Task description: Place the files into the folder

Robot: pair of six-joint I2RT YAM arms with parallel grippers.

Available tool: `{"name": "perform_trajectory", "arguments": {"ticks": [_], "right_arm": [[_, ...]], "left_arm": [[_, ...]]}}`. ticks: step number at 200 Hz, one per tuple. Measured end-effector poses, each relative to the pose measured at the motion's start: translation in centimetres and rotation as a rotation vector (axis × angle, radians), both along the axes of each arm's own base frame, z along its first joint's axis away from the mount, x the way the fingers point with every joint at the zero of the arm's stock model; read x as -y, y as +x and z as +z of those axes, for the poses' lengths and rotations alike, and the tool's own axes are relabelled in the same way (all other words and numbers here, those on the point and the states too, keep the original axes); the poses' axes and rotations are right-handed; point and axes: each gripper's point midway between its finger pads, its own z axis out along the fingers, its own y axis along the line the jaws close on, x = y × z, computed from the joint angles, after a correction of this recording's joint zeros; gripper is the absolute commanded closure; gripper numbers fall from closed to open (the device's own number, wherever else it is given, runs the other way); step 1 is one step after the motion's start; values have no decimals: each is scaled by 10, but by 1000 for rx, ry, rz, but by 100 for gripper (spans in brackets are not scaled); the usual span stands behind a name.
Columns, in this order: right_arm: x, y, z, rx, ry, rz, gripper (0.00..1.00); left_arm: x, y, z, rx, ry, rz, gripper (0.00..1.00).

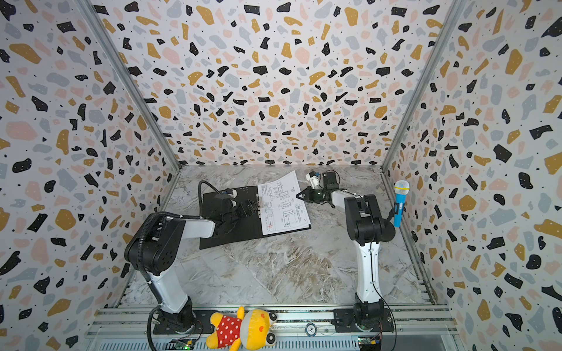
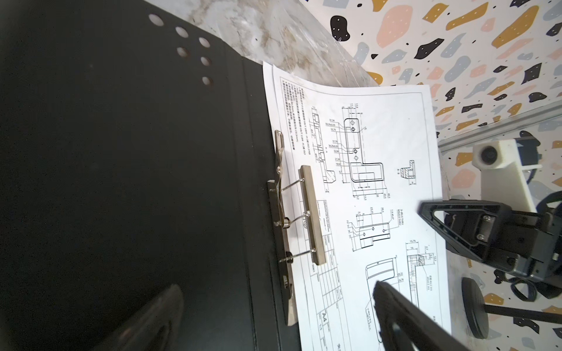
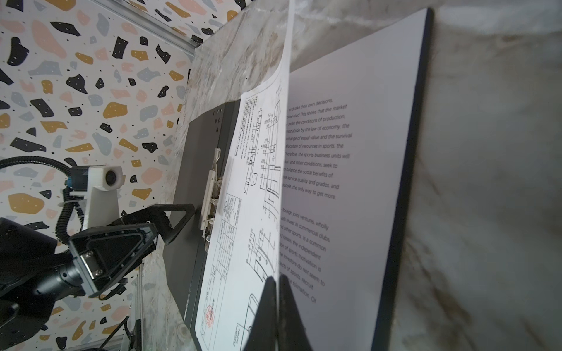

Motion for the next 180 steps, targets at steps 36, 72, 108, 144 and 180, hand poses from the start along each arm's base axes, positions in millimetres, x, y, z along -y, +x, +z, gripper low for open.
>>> {"name": "perform_trajectory", "arguments": {"ticks": [36, 72, 108, 144, 180], "right_arm": [[-2, -2, -5, -17, 0, 5, 100], [-6, -2, -2, -11, 3, 11, 100], [-7, -1, -1, -16, 4, 5, 100], [-7, -1, -1, -27, 6, 0, 100], [-7, 0, -2, -32, 3, -9, 100]], "left_arm": [[2, 0, 0, 0, -7, -9, 1], [1, 0, 1, 0, -10, -9, 1], [1, 0, 1, 0, -12, -10, 1], [1, 0, 1, -1, -14, -8, 1], [1, 0, 1, -3, -18, -6, 1]]}}
